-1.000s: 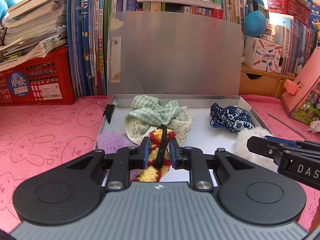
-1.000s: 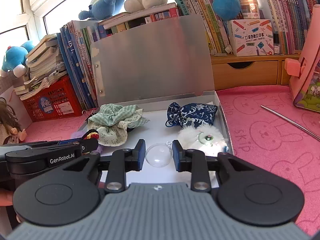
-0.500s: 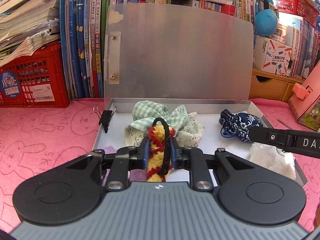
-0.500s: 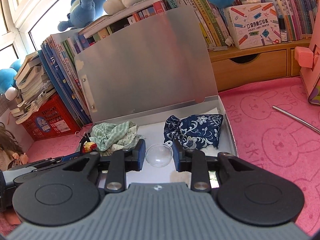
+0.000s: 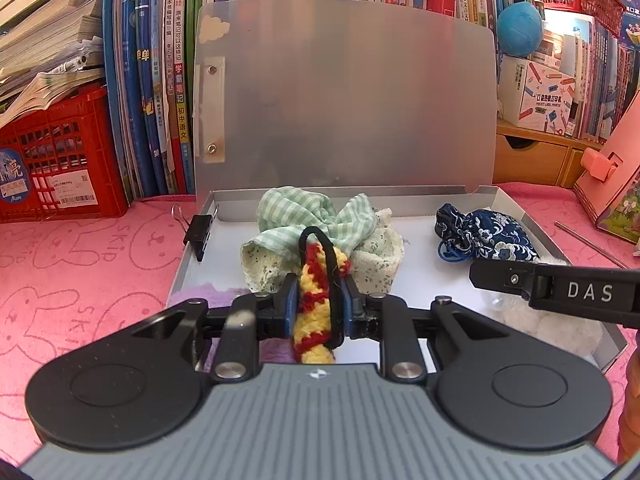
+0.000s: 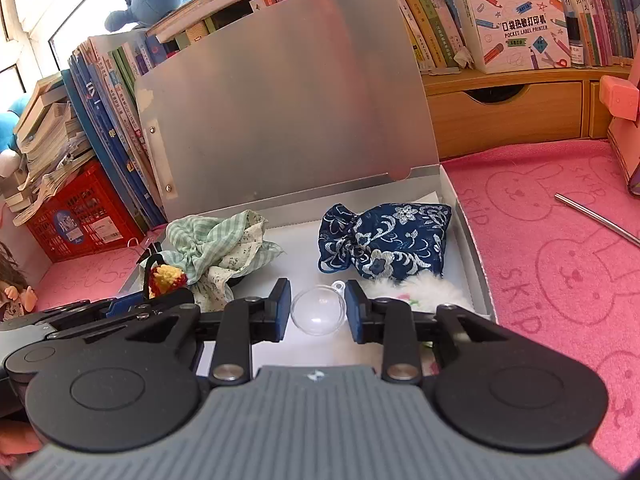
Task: Organize objects
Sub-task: 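Open both grippers to drop the strap and cap into the box, then move both open grippers back toward the tissue and red crocheted bow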
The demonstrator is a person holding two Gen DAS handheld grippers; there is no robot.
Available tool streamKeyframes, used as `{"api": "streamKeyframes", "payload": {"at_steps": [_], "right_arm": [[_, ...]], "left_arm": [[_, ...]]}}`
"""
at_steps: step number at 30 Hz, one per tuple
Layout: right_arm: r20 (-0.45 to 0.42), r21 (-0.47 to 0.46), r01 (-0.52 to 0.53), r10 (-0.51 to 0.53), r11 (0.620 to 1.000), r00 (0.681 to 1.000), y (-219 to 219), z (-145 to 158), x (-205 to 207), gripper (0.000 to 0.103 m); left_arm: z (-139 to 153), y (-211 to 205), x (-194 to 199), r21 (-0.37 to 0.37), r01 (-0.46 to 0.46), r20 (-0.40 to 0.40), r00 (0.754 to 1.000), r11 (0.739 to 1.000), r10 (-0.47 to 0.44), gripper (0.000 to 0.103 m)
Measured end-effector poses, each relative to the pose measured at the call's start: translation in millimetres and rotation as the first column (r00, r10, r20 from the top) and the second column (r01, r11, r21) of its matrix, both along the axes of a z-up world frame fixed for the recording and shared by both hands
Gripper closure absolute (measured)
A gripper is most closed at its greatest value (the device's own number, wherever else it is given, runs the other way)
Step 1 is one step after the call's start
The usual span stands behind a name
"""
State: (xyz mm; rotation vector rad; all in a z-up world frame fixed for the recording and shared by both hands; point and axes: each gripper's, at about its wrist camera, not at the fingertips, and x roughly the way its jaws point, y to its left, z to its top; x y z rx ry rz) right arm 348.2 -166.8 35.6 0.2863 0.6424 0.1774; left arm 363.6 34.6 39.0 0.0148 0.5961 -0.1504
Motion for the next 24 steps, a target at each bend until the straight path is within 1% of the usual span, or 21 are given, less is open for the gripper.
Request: {"api": "streamKeyframes", "payload": {"at_steps": [1, 2, 3, 4, 5, 8, 11, 13, 17, 18, 21, 24], "right_arm": [[0.000, 0.001, 0.000, 0.000, 1.000, 1.000, 0, 0, 0, 0.061], [0.002, 0.003, -0.001, 0.001, 1.000, 1.000, 0, 0, -1, 0.058], [0.002, 0.006, -0.002, 0.002, 1.000, 1.000, -1, 0, -2, 0.054], [0.003, 0.008, -0.003, 0.003, 1.000, 1.000, -1, 0, -2, 0.050], [0.004, 0.011, -0.006, 0.006, 1.000, 1.000, -1, 1, -3, 0.049], [0.013, 0.007, -0.009, 0.009, 1.000, 1.000, -1, 4, -7, 0.046], [0.027, 0.005, -0.014, 0.014, 1.000, 1.000, -1, 8, -12, 0.041], [0.036, 0.001, -0.016, 0.016, 1.000, 0.999, -2, 11, -16, 0.038], [0.062, -0.001, -0.015, 0.015, 1.000, 0.998, -4, 17, -25, 0.024], [0.069, 0.000, -0.016, 0.016, 1.000, 0.997, -5, 20, -28, 0.021], [0.083, -0.012, -0.022, 0.023, 1.000, 0.996, -5, 24, -37, 0.019], [0.103, -0.038, -0.033, 0.036, 0.999, 0.994, -5, 28, -49, 0.017]], "left_arm": [[1, 0, -1, -0.001, -0.001, 0.001, 1.000, 1.000, 0.001, 0.074], [1, 1, -1, -0.003, 0.001, 0.003, 1.000, 1.000, -0.001, 0.068], [2, 1, -2, -0.004, 0.004, 0.006, 1.000, 1.000, -0.004, 0.065], [3, 2, -4, -0.005, 0.008, 0.011, 1.000, 1.000, -0.008, 0.055], [4, 2, -6, -0.007, 0.013, 0.018, 1.000, 1.000, -0.013, 0.048], [7, 0, -11, 0.001, 0.010, 0.028, 1.000, 1.000, -0.010, 0.037], [10, 2, -15, -0.010, 0.006, 0.030, 1.000, 1.000, -0.006, 0.032], [12, 5, -19, -0.024, 0.003, 0.030, 1.000, 1.000, -0.002, 0.031], [18, 8, -29, -0.039, 0.000, 0.034, 0.999, 0.999, 0.002, 0.028], [19, 9, -31, -0.041, 0.001, 0.031, 1.000, 0.999, 0.000, 0.028], [23, 10, -39, -0.045, 0.008, 0.022, 1.000, 0.999, -0.007, 0.028], [29, 12, -53, -0.051, 0.010, 0.023, 1.000, 0.999, -0.009, 0.022]]}}
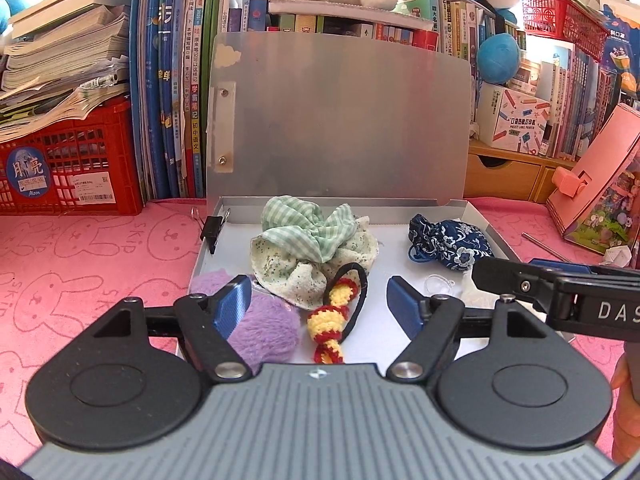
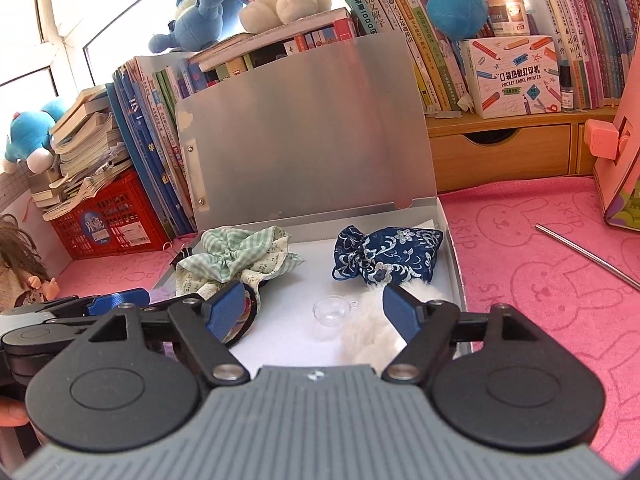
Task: Organize objects
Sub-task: 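Move both open grippers back toward the tissue and red crocheted bow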
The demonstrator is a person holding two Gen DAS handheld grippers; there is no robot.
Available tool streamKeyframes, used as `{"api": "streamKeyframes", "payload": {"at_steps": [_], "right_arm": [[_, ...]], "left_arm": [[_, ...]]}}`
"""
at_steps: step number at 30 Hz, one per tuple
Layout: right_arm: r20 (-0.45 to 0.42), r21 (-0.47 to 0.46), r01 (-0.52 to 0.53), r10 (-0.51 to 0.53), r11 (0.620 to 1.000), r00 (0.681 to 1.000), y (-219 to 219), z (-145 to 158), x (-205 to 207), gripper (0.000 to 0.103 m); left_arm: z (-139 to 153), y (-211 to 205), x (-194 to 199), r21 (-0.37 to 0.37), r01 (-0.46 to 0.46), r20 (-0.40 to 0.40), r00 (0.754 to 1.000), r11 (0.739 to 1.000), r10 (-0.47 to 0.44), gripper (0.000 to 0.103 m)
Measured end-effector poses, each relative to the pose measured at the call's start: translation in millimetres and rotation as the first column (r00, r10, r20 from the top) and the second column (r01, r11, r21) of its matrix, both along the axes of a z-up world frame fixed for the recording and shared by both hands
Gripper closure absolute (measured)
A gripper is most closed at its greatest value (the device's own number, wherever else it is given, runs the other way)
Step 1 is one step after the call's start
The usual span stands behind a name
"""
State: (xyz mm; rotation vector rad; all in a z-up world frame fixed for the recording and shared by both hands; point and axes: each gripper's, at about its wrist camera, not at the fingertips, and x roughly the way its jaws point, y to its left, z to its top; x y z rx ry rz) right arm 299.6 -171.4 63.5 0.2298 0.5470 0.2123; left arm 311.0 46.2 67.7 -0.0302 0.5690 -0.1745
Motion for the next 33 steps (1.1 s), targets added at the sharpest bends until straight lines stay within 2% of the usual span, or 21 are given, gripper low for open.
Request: {"api": "streamKeyframes", "payload": {"at_steps": [6, 14, 21, 26, 33], "right_arm": [[0.042, -0.034, -0.035, 0.036, 0.999, 0.998, 0, 9, -32, 0.011], [0.070, -0.037, -0.076, 0.078, 0.996, 0.994, -6, 17, -79, 0.010], [0.081, -0.064, -0.115, 0.120, 0.991, 0.989, -8, 12, -122, 0.010], [0.097, -0.087, -0.155, 0.164, 0.984, 0.982, -6, 7, -153, 0.007], [0.115, -0.144, -0.223, 0.240, 0.964, 0.964, 3, -1, -192, 0.002]], "left_arm": [[7, 1, -29, -0.003, 0.039, 0.008, 0.999, 0.999, -0.039, 0.020], [10, -2, -86, 0.000, 0.116, 0.023, 0.993, 0.993, -0.116, 0.020], [2, -5, -134, 0.013, 0.172, 0.034, 0.984, 0.985, -0.173, 0.020], [-8, 0, -160, -0.001, 0.177, 0.028, 0.984, 0.984, -0.177, 0.020], [-23, 11, -191, 0.054, 0.159, 0.028, 0.987, 0.986, -0.161, 0.020]]}}
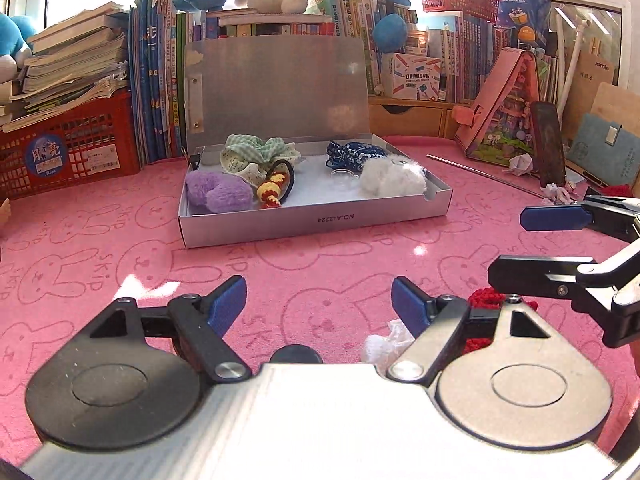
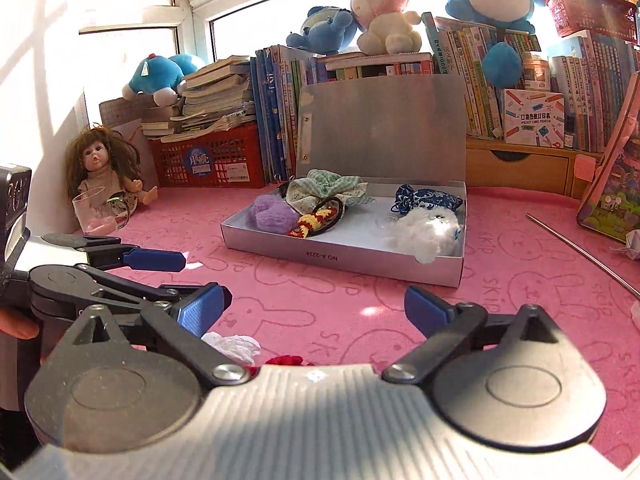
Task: Organize objects
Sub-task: 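Move both open grippers back toward the tissue and red crocheted bow, then grasp the white tissue with the left gripper while the right grasps the red crocheted bow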
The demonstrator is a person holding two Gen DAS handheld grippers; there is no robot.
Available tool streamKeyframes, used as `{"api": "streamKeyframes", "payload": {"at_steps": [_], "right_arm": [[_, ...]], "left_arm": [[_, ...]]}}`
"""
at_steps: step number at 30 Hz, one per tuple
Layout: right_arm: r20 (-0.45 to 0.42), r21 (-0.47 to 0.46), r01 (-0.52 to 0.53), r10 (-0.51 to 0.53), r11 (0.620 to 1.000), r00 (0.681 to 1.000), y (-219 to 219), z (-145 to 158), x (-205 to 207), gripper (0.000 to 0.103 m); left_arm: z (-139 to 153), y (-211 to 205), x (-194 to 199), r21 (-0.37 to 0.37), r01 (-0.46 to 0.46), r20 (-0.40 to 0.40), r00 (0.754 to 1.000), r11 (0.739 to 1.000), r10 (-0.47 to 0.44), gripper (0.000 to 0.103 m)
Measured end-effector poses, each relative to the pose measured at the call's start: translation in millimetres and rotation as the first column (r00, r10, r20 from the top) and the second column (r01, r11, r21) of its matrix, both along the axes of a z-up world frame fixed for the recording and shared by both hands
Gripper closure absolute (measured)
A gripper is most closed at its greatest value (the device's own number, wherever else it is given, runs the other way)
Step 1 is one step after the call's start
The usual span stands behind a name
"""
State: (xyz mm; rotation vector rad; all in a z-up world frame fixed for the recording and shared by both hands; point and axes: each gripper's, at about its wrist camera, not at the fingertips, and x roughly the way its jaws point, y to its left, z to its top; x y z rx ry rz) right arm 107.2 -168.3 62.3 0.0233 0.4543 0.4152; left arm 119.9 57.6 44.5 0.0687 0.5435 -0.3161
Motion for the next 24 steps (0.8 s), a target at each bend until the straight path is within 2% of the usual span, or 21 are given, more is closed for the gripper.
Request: {"api": "streamKeyframes", "payload": {"at_steps": [7, 13, 18, 24], "right_arm": [[0.010, -0.082, -0.060, 0.061, 0.995, 0.998, 19, -15, -24, 0.000], [-0.003, -0.131, -0.103, 0.104, 0.986, 0.995, 36, -29, -34, 0.000], [-0.006, -0.214, -0.086, 0.086, 0.973, 0.996, 50, -40, -35, 0.000], [-0.018, -0.226, -0.084, 0.082, 0.970, 0.996, 54, -44, -29, 0.001]], "left_arm": [[-12, 13, -17, -0.018, -0.036, -0.032, 0.999, 0.999, 0.036, 0.020], [-17, 13, -29, -0.009, -0.023, -0.025, 0.999, 1.000, 0.023, 0.020], [-17, 13, -32, -0.011, -0.027, -0.017, 0.999, 1.000, 0.027, 0.020], [-15, 13, -33, -0.022, -0.026, -0.015, 1.000, 0.999, 0.026, 0.020]]}}
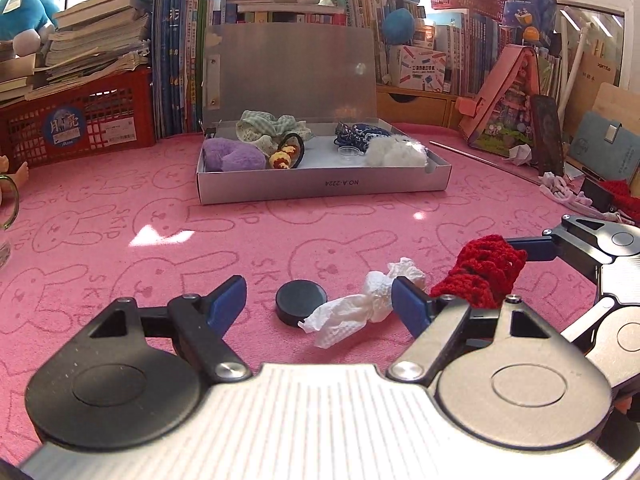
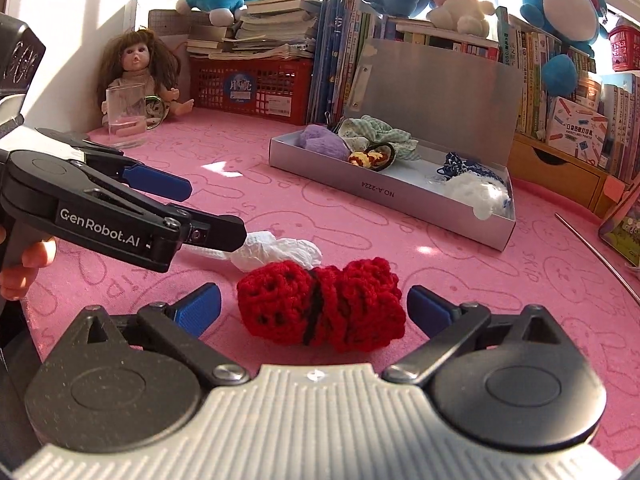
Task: Organize objects
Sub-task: 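Grasp the white tissue with the left gripper while the right grasps the red crocheted bow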
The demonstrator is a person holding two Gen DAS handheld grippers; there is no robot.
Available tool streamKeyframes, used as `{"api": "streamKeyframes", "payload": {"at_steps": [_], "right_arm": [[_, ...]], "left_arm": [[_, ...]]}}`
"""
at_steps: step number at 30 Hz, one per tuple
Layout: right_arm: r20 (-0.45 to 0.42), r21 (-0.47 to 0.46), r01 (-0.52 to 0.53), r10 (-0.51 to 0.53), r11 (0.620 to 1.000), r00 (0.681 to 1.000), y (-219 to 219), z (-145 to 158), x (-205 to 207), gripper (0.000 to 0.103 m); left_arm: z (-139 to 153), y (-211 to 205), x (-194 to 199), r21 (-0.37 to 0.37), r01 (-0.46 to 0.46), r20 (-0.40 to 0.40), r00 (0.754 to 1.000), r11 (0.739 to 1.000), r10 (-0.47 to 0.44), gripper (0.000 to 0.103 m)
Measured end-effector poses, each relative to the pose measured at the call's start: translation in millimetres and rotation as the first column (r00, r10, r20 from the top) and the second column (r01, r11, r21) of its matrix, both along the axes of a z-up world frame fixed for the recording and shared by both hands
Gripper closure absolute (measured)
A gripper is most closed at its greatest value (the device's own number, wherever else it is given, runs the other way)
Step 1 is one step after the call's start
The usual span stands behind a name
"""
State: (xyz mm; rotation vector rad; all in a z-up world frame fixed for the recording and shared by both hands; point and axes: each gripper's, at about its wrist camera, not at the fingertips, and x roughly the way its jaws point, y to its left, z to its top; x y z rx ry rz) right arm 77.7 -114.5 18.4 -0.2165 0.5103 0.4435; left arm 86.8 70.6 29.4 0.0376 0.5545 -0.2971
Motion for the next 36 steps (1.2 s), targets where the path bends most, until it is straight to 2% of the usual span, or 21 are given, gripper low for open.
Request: {"api": "streamKeyframes", "payload": {"at_steps": [4, 9, 14, 20, 23, 24, 26, 36], "right_arm": [[-0.028, 0.013, 0.014, -0.014, 1.000, 1.000, -1, -1, 5, 0.008], [-0.049, 0.048, 0.009, -0.007, 0.999, 0.999, -7, 1, 2, 0.027], [-0.033, 0.061, 0.049, -0.047, 0.997, 0.998, -19, 6, 1, 0.030], [-0.018, 0.102, 0.150, -0.149, 0.983, 0.989, -43, 14, 7, 0.030], [-0.017, 0.111, 0.197, -0.197, 0.974, 0.980, -52, 16, 10, 0.026], [-0.019, 0.110, 0.204, -0.203, 0.973, 0.979, -54, 16, 10, 0.021], [-0.023, 0.111, 0.216, -0.214, 0.970, 0.976, -56, 13, 10, 0.019], [-0.028, 0.114, 0.304, -0.302, 0.946, 0.953, -62, 4, 14, 0.004]], "left_arm": [[0, -1, 0, -0.005, 0.001, 0.000, 1.000, 1.000, -0.001, 0.020], [1, -3, -2, -0.009, 0.010, 0.003, 1.000, 1.000, -0.010, 0.020], [3, -8, -7, -0.004, 0.031, 0.024, 0.999, 1.000, -0.031, 0.020], [1, -19, -11, 0.021, 0.069, 0.035, 0.997, 0.997, -0.070, 0.021], [-1, -24, -14, 0.018, 0.079, 0.034, 0.996, 0.997, -0.080, 0.022], [0, -26, -16, 0.017, 0.081, 0.037, 0.996, 0.997, -0.082, 0.022], [0, -28, -18, 0.011, 0.083, 0.038, 0.996, 0.996, -0.083, 0.022], [-4, -28, -16, -0.060, 0.027, -0.051, 0.998, 0.998, -0.030, 0.022]]}}
